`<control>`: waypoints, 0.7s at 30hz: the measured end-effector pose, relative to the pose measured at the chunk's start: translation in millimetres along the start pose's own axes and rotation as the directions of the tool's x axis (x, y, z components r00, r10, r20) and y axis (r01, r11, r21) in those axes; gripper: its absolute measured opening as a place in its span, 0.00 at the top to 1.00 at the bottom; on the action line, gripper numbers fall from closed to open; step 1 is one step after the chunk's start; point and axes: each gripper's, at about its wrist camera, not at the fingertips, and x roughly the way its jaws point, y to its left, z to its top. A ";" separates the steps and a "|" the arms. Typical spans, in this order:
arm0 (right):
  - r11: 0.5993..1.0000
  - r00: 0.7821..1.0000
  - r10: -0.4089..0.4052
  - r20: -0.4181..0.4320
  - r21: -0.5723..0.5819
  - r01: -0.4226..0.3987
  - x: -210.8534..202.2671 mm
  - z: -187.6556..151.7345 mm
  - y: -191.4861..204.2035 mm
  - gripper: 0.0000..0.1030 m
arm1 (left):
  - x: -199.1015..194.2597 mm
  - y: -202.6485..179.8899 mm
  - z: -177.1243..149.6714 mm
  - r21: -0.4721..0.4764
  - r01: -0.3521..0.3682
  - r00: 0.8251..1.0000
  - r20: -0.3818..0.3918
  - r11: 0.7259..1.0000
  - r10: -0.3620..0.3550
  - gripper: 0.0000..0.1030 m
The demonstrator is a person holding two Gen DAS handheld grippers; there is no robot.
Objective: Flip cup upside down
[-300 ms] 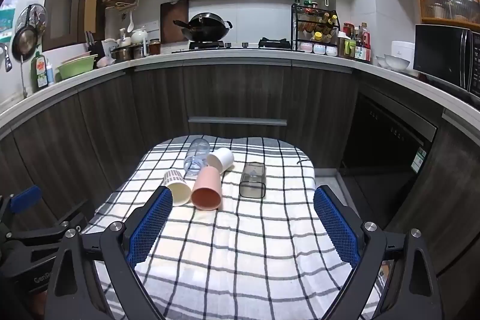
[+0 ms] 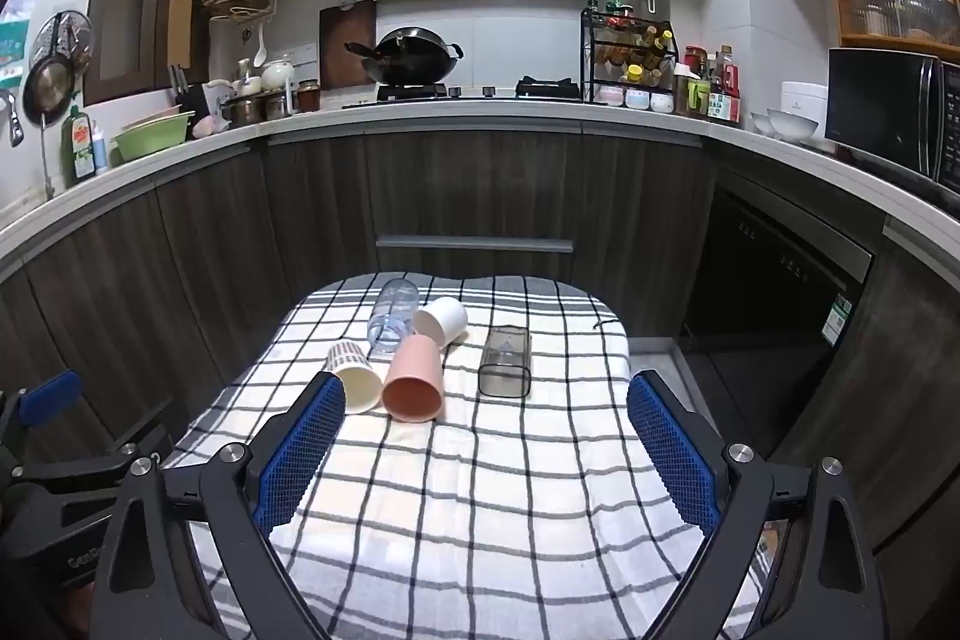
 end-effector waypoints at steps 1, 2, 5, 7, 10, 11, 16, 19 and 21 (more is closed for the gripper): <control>1.000 1.000 0.001 0.000 -0.001 -0.001 -0.1 0.1 0.6 0.07 | -0.2 0.1 -0.1 0.000 0.000 1.000 -0.001 1.000 0.000 0.00; 1.000 1.000 0.001 0.001 0.009 -0.001 0.9 -0.4 -1.5 0.07 | -0.4 0.2 0.0 -0.001 0.000 1.000 -0.001 1.000 0.000 0.00; 1.000 1.000 0.001 0.000 0.009 -0.001 1.0 -0.5 -1.6 0.08 | 1.5 -1.0 -0.3 0.001 0.002 1.000 -0.001 1.000 -0.002 0.00; 1.000 1.000 0.001 0.001 0.009 -0.001 1.1 -0.7 -1.0 0.07 | 2.3 -1.3 1.6 0.001 0.003 1.000 -0.002 1.000 -0.003 0.00; 1.000 1.000 0.001 0.000 0.009 -0.001 1.1 -0.9 -0.8 0.07 | 2.0 -1.7 2.3 0.000 0.001 1.000 -0.004 1.000 -0.001 0.00; 1.000 1.000 0.002 -0.001 0.010 -0.002 1.1 -0.9 -0.9 0.07 | 2.3 -2.0 2.4 0.000 0.002 1.000 -0.005 1.000 -0.002 0.00; 1.000 1.000 0.003 -0.003 0.011 -0.003 0.7 -0.9 -1.3 0.07 | 1.8 -1.8 -1.2 0.000 0.004 1.000 -0.006 1.000 -0.004 0.00; 1.000 1.000 0.002 -0.002 0.012 -0.002 0.6 -0.9 -1.4 0.07 | 2.2 -2.3 -2.6 0.000 0.004 1.000 -0.007 1.000 -0.004 0.00; 1.000 1.000 0.002 -0.002 0.011 -0.002 0.7 -0.9 -1.4 0.07 | 2.6 -2.3 -3.5 -0.001 0.006 1.000 -0.009 1.000 -0.006 0.00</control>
